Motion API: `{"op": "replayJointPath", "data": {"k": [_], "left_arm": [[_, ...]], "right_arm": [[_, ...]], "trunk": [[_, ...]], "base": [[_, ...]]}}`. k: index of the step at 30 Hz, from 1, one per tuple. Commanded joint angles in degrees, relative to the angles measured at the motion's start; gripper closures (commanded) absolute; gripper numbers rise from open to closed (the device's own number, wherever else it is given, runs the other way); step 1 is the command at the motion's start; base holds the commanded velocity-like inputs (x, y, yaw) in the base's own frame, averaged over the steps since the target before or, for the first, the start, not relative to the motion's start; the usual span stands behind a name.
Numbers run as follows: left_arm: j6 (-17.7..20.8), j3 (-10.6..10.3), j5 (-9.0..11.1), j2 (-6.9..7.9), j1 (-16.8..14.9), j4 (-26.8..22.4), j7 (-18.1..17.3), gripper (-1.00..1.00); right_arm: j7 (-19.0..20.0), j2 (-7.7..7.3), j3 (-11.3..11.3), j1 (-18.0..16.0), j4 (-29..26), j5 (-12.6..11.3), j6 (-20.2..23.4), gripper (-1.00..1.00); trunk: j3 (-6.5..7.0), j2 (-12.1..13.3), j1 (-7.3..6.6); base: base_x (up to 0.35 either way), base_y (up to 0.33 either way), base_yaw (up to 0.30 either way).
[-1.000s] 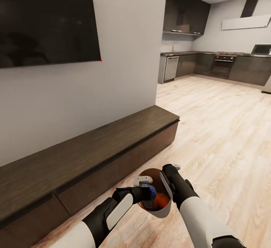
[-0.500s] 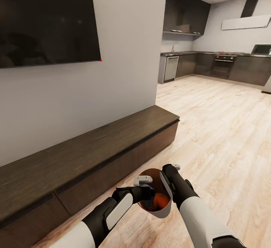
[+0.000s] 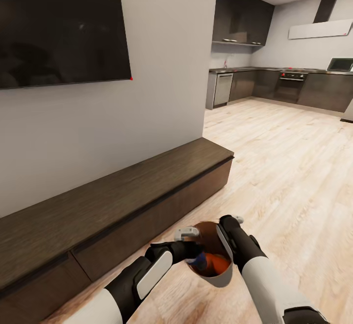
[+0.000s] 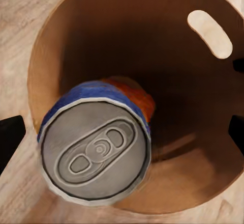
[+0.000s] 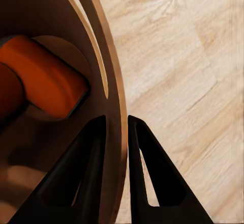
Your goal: Put the three can of soda from the living room inside the tash can in the kitchen.
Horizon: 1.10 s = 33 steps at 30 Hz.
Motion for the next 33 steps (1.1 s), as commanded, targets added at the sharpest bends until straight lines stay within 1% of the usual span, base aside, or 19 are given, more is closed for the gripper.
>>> {"op": "replayJointPath", "data": {"k": [1,5,9,13,16,23,24,26,28,29,33], "left_arm": [[0.0,0.0,0.0,0.0,0.0,0.0,0.0,-1.0],[0.0,0.0,0.0,0.04,0.0,-0.4,0.0,-1.0],[0.0,0.1,0.0,0.09,0.1,-1.7,-0.1,-1.0],[0.1,0.1,0.0,0.1,0.1,-2.5,-0.2,-1.0],[0.1,0.1,0.0,0.1,0.2,-3.1,-0.2,-1.0],[0.3,0.2,0.0,0.12,0.3,-3.5,-0.2,-1.0],[0.3,0.2,0.0,0.11,0.3,-3.4,-0.2,-1.0],[0.3,0.2,0.0,0.11,0.3,-3.4,-0.1,-1.0],[0.3,0.2,0.0,0.11,0.3,-3.4,-0.2,-1.0],[0.3,0.2,0.0,0.11,0.3,-3.4,-0.1,-1.0],[0.3,0.2,0.0,0.12,0.3,-3.4,-0.1,-1.0]], "right_arm": [[0.2,-0.3,0.0,-0.1,0.0,-0.1,-0.1,1.0],[0.2,-2.06,-0.2,-0.2,0.2,-0.2,-0.1,1.0],[0.2,-3.09,-0.2,-0.2,0.4,-0.2,-0.2,1.0],[0.2,-3.46,-0.2,-0.4,2.2,-0.1,-0.5,1.0],[0.2,-4.01,-0.3,-0.8,3.4,-0.1,-0.7,1.0],[0.3,-5.89,-0.3,-1.2,4.1,-0.2,-0.8,1.0],[0.6,-6.21,-0.3,-1.2,4.1,-0.2,-0.8,1.0],[1.4,-6.35,-0.3,-1.2,4.1,-0.3,-0.8,1.0],[3.7,-6.65,-0.3,-1.3,4.1,-0.4,-0.8,1.0],[4.3,-6.8,-0.3,-1.3,4.1,-0.4,-0.8,1.0],[5.9,-7.98,-0.3,-1.5,4.1,-0.6,-0.7,1.0]], "trunk": [[0.01,0.0,-0.01],[0.01,0.0,-0.01],[0.01,0.0,-0.01],[0.01,0.0,-0.01],[0.01,0.0,-0.01],[0.01,0.0,-0.01],[0.01,0.0,-0.01],[0.01,0.0,-0.01],[0.01,0.0,-0.01],[0.01,0.0,-0.01],[0.01,0.0,-0.01]], "base": [[0.0,0.0,0.0],[0.0,0.0,0.0],[0.0,0.0,0.0],[0.0,0.0,0.0],[0.0,0.0,0.0],[0.0,0.0,0.0],[0.0,0.0,0.0],[0.0,0.0,0.0],[0.0,0.0,0.0],[0.0,0.0,0.0],[0.0,0.0,0.0]]}}
